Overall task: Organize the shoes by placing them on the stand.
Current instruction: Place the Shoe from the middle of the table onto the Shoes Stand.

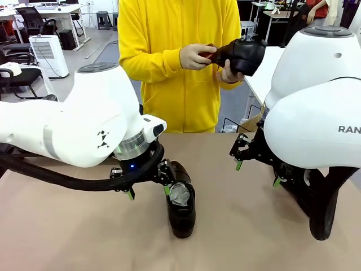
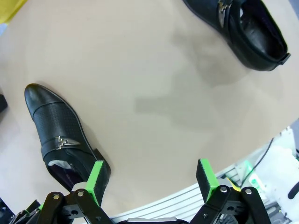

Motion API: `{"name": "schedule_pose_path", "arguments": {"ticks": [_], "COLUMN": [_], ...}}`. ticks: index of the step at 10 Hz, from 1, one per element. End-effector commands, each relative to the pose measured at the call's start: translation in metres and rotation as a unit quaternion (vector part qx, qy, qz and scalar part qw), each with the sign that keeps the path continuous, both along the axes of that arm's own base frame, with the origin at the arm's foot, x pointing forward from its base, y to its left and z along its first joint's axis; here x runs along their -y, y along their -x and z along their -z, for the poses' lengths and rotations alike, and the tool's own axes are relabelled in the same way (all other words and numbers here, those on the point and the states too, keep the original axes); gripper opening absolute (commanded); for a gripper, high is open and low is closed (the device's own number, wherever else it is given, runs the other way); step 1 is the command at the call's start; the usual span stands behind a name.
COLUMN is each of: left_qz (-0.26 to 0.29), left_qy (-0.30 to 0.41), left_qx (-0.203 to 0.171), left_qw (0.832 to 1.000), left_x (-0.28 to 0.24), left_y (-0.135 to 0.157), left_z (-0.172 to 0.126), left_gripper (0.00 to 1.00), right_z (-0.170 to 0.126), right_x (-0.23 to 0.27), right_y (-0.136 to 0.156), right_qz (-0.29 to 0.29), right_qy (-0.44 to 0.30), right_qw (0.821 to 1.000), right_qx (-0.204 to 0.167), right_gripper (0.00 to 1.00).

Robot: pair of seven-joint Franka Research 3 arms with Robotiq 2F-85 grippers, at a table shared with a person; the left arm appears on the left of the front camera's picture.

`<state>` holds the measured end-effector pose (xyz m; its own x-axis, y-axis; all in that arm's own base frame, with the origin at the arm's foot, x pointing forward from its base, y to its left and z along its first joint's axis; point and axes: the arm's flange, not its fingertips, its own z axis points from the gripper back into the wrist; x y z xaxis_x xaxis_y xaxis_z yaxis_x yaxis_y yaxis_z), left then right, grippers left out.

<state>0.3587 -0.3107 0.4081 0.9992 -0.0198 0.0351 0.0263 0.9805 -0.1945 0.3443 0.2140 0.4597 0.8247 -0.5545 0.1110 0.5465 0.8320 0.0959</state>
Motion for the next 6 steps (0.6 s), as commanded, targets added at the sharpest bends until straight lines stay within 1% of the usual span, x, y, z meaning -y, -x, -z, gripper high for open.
{"name": "schedule_pose_path", "arguments": {"ticks": [1,5,6], "left_qz": [0.000,-0.023,-0.025], "left_qy": [-0.003,-0.015,-0.033], "left_qx": [-0.012,-0.019,-0.020], "left_qw": [1.000,0.999,0.999], "left_x": [0.012,0.032,0.035], "left_y": [-0.003,-0.021,-0.027], "left_z": [0.009,0.041,0.050], "left_gripper": [1.00,1.00,1.00], "right_z": [-0.002,-0.002,-0.002], "right_x": [0.003,0.003,0.003], "right_y": [-0.002,-0.002,-0.002], "right_qz": [-0.007,-0.007,-0.007], "right_qy": [0.006,0.006,0.006], "right_qw": [1.000,1.000,1.000], "right_qx": [0.002,0.002,0.002], "right_gripper": [1.00,1.00,1.00]}}
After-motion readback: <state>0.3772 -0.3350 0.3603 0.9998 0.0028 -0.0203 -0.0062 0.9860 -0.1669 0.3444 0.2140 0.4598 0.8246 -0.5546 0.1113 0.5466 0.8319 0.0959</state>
